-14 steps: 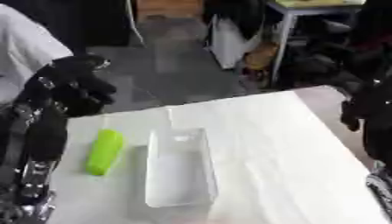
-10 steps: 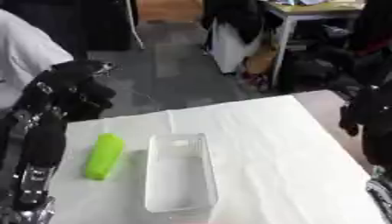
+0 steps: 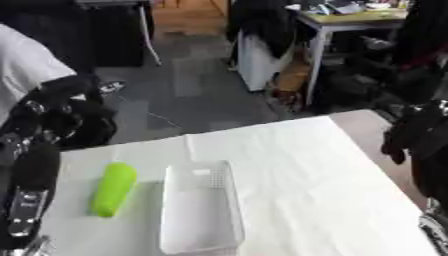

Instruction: Pick up objects on the table and place them in the box.

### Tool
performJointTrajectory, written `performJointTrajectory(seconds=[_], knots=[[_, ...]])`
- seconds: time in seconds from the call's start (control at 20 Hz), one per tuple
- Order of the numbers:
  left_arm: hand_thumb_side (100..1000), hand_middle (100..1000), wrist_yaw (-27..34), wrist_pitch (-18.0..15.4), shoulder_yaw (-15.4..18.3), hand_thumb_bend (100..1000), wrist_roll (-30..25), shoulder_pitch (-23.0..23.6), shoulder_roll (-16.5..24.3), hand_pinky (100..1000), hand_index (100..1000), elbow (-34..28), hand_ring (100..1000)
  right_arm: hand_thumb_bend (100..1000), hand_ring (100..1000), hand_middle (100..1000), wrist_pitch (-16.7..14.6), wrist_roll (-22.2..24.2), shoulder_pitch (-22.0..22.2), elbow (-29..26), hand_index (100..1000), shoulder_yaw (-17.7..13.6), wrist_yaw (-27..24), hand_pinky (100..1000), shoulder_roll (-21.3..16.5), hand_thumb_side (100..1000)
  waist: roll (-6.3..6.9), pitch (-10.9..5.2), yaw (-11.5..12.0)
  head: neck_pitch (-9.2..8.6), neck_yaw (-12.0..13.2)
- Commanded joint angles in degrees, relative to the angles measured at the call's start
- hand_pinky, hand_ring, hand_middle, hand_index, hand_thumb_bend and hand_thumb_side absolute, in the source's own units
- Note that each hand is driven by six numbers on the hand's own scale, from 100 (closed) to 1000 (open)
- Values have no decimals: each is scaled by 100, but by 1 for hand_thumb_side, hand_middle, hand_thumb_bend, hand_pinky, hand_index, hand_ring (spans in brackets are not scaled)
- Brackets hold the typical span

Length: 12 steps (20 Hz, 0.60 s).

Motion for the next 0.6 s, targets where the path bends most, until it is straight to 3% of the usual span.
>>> performJointTrajectory(seconds=[0.05,0.25,0.4,0.6], knots=[[937,808,-638,715,88,453,-139,-150,441,408,842,-45,578,100,377,430,180,-212,20,-57,514,-137,218,100,-98,697,10,-116,-6,84,137],[973,793,-1516,1265,13,479,-620,-466,917,369,800,455,574,100,377,430,285,-307,82,-57,515,-80,381,100,-109,700,64,-219,-21,184,324],[1000,758,-2109,1477,-133,503,-1239,-757,1248,485,739,1008,603,100,377,430,318,-303,87,-57,515,-35,397,100,-105,698,98,-272,-57,225,407],[1000,745,-2729,1606,-384,536,-2331,-1200,1541,472,688,1804,599,100,377,431,335,-260,77,-57,515,10,361,100,-99,700,127,-313,-113,245,484]])
